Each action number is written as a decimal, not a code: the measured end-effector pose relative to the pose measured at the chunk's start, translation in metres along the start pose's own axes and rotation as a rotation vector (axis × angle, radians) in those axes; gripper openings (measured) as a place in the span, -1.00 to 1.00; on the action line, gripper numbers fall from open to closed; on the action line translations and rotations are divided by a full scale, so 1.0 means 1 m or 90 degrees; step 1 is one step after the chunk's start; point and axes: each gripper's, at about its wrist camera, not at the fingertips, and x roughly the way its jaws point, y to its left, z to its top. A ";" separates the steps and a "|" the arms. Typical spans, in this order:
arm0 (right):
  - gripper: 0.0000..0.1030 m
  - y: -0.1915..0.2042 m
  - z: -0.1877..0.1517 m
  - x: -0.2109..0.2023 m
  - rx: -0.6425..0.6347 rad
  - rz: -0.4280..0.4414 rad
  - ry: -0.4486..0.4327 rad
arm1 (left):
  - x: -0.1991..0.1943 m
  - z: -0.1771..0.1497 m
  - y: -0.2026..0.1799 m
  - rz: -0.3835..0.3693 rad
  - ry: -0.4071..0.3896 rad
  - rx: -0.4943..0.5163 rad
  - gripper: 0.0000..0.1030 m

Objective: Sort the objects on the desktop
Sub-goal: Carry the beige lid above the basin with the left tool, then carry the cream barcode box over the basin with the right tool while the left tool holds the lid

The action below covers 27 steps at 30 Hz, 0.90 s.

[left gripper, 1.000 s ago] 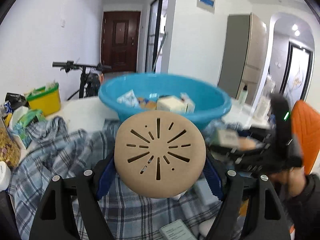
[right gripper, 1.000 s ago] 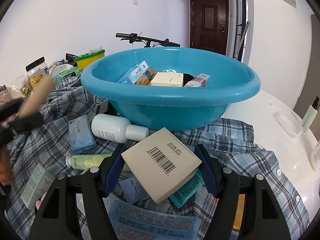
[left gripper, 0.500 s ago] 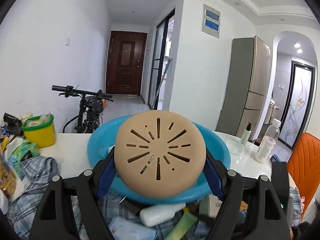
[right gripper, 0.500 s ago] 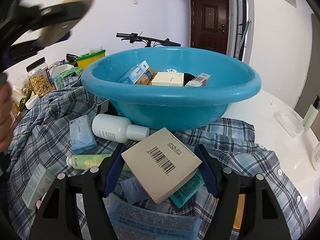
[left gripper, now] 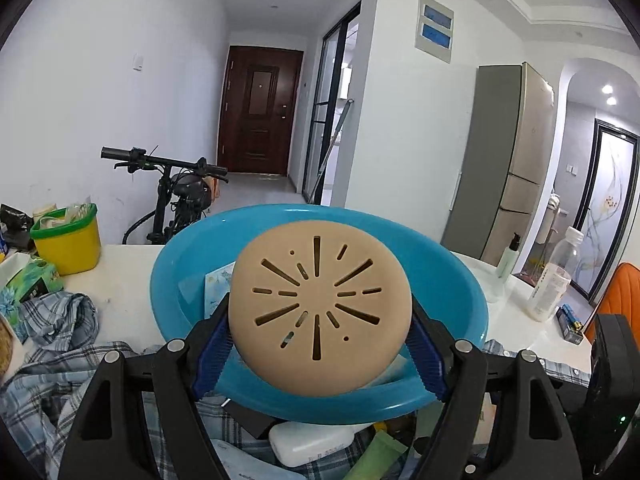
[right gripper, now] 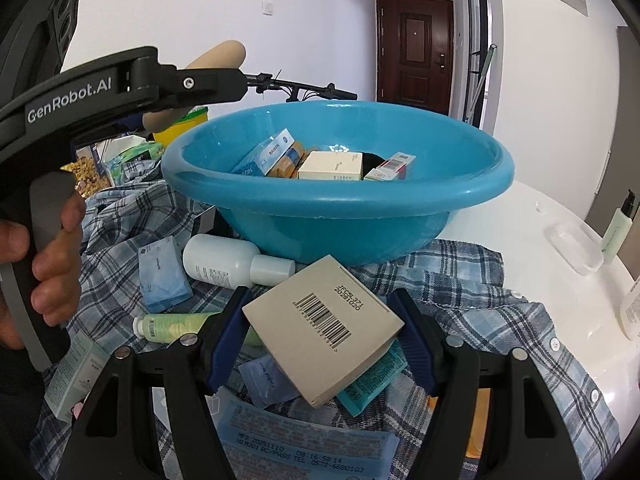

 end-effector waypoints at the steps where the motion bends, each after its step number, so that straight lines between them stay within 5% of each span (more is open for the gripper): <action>1: 0.34 0.000 0.000 -0.001 0.001 -0.001 -0.004 | 0.000 -0.001 -0.002 0.002 -0.001 0.007 0.56; 27: 0.33 -0.002 0.003 -0.023 0.006 -0.030 -0.081 | -0.006 -0.003 -0.009 -0.004 -0.008 0.015 0.56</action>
